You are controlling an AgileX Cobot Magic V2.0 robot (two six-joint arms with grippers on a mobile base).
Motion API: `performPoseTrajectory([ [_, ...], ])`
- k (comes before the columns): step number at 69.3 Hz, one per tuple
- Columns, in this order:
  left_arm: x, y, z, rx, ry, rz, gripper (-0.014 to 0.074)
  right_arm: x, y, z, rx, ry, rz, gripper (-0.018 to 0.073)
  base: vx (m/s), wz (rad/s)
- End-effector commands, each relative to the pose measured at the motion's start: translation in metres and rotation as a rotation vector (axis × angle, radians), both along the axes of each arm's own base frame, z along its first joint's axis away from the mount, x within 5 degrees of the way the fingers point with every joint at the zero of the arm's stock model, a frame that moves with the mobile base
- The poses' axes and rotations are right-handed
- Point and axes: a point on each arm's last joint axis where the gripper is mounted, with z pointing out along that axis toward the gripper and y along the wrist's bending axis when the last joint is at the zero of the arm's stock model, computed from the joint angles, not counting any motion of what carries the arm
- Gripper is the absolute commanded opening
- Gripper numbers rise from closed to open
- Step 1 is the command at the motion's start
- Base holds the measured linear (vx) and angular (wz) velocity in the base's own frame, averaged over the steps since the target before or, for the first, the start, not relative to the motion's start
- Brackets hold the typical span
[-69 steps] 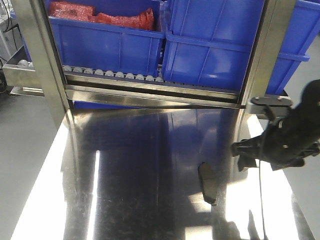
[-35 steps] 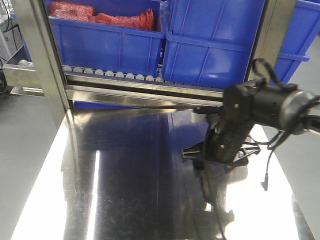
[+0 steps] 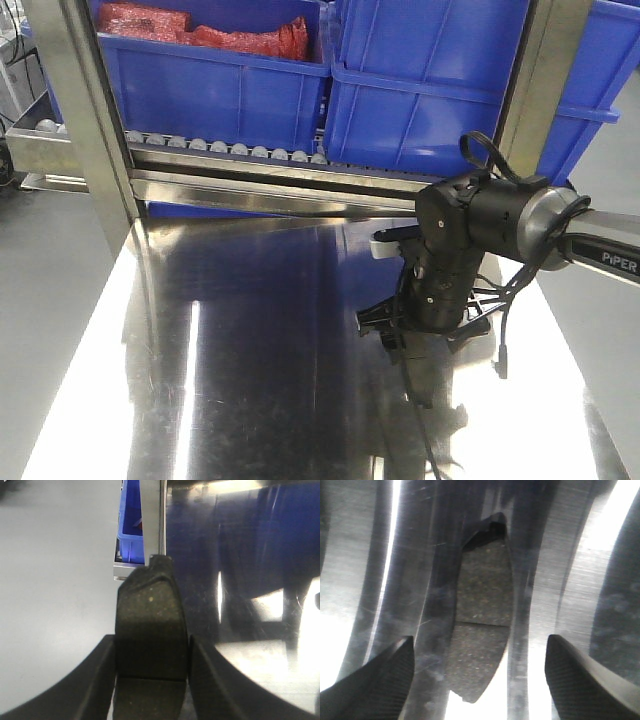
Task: Move and align brake pads A on conveyor
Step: 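Close the right gripper on the dark brake pad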
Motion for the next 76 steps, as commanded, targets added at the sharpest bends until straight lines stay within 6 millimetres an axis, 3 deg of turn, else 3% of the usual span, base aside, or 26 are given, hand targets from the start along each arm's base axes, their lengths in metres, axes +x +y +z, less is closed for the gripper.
performPoseTrajectory([
  [1,0.004,0.0,0.012,-0.002,-0.094,-0.011,-0.0006,0.003,-0.005,0.025,0.023,-0.066,-0.005,0.0516,0.0,0.0],
  [28,0.004,0.0,0.012,-0.002,-0.094,-0.011,-0.0006,0.01,-0.013,0.025,0.06,-0.094,-0.011,0.0516,0.0,0.0],
  [76,0.004,0.0,0.012,-0.002,-0.094,-0.011,-0.0006,0.018,-0.009,0.004,0.073,-0.072,-0.02,0.0516,0.0,0.0],
])
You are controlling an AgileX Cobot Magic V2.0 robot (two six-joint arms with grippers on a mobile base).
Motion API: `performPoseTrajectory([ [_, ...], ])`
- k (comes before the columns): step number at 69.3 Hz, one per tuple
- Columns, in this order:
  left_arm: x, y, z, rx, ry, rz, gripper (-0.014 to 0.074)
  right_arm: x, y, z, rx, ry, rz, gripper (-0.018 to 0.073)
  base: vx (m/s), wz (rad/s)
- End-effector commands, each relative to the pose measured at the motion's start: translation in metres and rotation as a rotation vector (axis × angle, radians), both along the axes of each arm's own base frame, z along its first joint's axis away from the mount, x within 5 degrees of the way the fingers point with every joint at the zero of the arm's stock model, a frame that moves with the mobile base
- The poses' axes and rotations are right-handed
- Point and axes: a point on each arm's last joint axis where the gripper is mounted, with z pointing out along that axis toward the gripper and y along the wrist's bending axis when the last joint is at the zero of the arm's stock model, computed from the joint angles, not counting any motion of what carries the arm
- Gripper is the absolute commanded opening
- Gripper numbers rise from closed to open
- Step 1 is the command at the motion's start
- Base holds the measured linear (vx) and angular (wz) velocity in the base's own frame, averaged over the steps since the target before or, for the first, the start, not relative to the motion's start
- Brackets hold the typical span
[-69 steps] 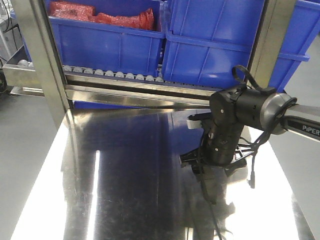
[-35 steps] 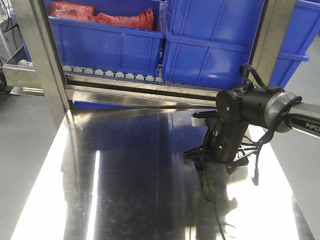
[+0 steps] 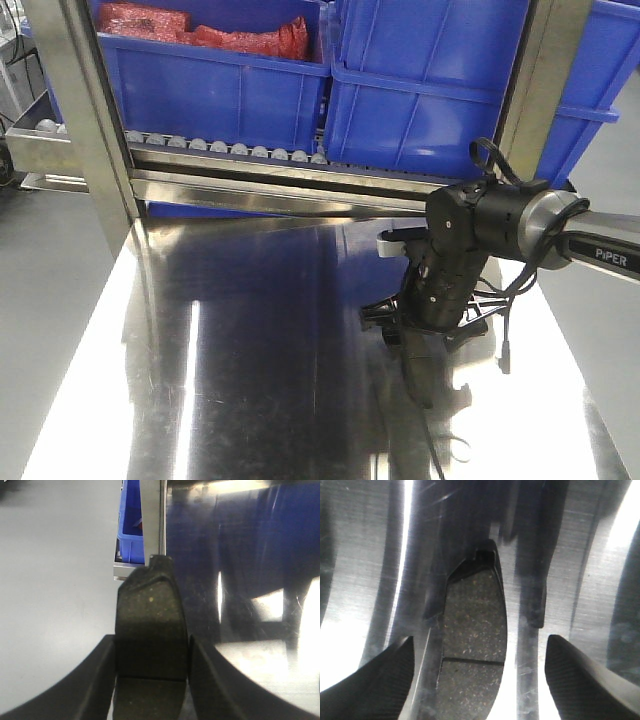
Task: Move and align brake pads A on conveyor
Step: 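Close the right gripper on the dark brake pad, then lift the brake pad off the table with the right gripper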
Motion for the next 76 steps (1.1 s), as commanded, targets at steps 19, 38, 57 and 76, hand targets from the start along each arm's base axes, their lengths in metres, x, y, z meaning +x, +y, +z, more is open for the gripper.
performPoseTrajectory([
  [19,0.0041,-0.0005,0.0125,-0.002,-0.095,-0.011,-0.0006,0.0058,-0.0014,0.0184,0.014,-0.068,0.01,0.0516,0.0,0.0],
  [38,0.0041,-0.0005,0.0125,-0.002,-0.095,-0.011,-0.0006,0.0062,-0.0029,0.018,-0.004,-0.072,0.02,0.0487,0.0,0.0],
  [57,0.0041,-0.0005,0.0125,-0.002,-0.095,-0.011,-0.0006,0.0067,-0.0034,0.0164,-0.014,-0.07,0.025,0.0102,0.0,0.0],
  [76,0.0041,-0.0005,0.0125,-0.002,-0.095,-0.011,-0.0006,0.0056,-0.0035,0.0185,-0.014,-0.069,0.057,-0.0012,0.0,0.0],
])
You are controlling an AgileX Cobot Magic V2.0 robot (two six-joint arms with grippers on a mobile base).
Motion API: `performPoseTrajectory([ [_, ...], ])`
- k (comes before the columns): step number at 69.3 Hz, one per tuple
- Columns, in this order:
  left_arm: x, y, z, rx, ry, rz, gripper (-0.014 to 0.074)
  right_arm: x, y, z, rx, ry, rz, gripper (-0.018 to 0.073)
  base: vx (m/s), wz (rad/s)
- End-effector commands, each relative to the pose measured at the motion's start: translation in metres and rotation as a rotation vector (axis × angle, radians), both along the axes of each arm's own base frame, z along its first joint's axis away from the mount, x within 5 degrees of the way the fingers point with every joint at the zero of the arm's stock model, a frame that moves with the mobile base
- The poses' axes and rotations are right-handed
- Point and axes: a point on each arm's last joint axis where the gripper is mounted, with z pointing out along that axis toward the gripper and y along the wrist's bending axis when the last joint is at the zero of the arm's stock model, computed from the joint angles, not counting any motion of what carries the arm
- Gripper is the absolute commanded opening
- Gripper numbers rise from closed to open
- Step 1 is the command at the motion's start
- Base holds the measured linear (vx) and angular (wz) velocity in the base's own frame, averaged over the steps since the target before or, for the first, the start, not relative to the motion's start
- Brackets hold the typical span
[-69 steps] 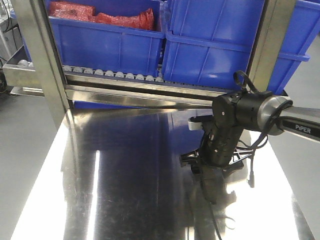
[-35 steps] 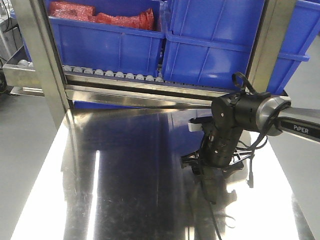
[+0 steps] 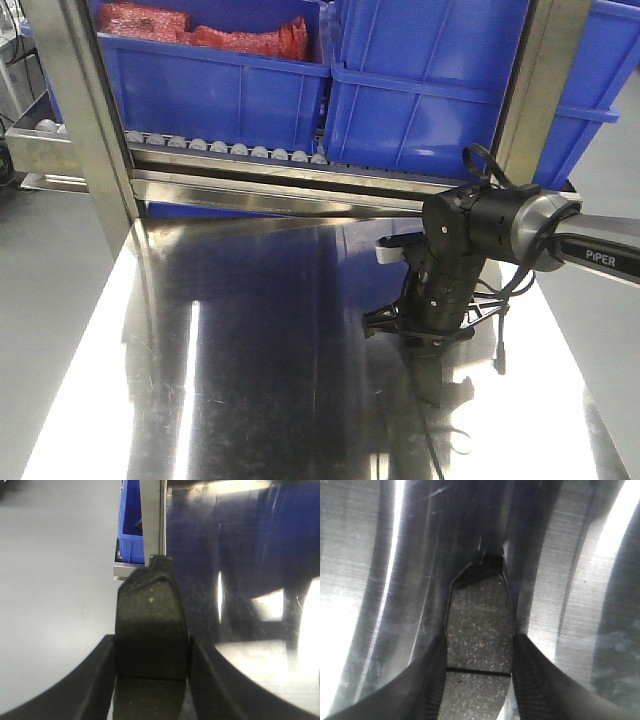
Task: Move and align brake pads A on conveyor
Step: 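Lift the brake pad off the table with the right gripper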
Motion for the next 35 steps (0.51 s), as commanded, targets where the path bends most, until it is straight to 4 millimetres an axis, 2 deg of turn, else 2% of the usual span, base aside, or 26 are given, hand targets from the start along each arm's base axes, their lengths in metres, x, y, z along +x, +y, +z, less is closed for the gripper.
performPoseTrajectory([
  [1,0.004,0.0,0.013,-0.002,-0.095,-0.011,-0.0006,0.003,-0.002,0.026,0.019,-0.077,0.017,-0.0012,0.0,0.0],
  [14,0.004,0.0,0.013,-0.002,-0.095,-0.011,-0.0006,-0.001,-0.003,0.053,0.057,-0.155,0.014,-0.0012,0.0,0.0],
  [35,0.004,0.0,0.013,-0.002,-0.095,-0.011,-0.0006,-0.028,-0.01,0.13,0.149,-0.343,0.043,-0.0012,0.0,0.0],
])
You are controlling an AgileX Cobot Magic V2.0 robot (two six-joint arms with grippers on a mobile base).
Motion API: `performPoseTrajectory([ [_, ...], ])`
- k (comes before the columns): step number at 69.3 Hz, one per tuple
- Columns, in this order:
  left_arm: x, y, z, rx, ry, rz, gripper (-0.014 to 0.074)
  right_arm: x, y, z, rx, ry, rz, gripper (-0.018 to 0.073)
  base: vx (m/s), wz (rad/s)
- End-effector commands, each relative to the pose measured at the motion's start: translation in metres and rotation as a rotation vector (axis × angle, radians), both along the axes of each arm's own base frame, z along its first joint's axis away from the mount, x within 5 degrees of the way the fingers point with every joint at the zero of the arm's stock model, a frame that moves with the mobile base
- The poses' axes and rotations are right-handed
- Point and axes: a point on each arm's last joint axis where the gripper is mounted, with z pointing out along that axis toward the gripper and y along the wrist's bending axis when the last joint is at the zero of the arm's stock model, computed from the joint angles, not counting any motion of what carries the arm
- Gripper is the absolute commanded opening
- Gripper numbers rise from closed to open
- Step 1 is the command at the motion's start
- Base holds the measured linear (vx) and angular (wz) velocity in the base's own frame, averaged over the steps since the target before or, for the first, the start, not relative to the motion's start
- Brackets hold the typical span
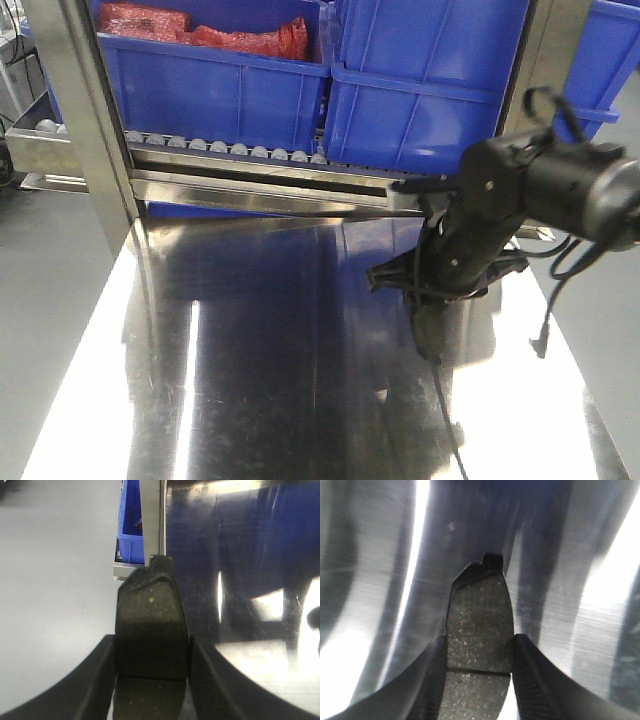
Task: Move and align brake pads A on conveyor
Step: 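Lift the brake pad off the table with the right gripper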
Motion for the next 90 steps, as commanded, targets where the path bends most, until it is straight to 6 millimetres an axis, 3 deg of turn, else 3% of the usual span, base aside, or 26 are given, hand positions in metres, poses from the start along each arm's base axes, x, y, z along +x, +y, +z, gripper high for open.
performPoseTrajectory([
  [1,0.004,0.0,0.013,-0.003,-0.095,-0.011,-0.0006,-0.013,-0.005,0.053,0.057,-0.165,0.026,-0.0012,0.0,0.0],
  [14,0.004,0.0,0.013,-0.003,-0.095,-0.011,-0.0006,-0.042,-0.012,0.098,0.096,-0.272,0.05,-0.0012,0.0,0.0],
  [24,0.004,0.0,0.013,-0.003,-0.095,-0.011,-0.0006,-0.069,-0.021,0.116,0.125,-0.342,0.059,-0.0012,0.0,0.0],
  [62,0.004,0.0,0.013,-0.003,-0.095,-0.011,-0.0006,-0.2,-0.079,0.117,0.215,-0.549,0.043,-0.0012,0.0,0.0],
  [76,0.004,0.0,0.013,-0.003,-0.095,-0.011,-0.0006,-0.236,-0.095,0.107,0.242,-0.617,0.042,-0.0012,0.0,0.0],
  [90,0.004,0.0,0.013,-0.003,-0.095,-0.011,-0.0006,-0.258,-0.104,0.099,0.262,-0.667,0.042,-0.0012,0.0,0.0],
])
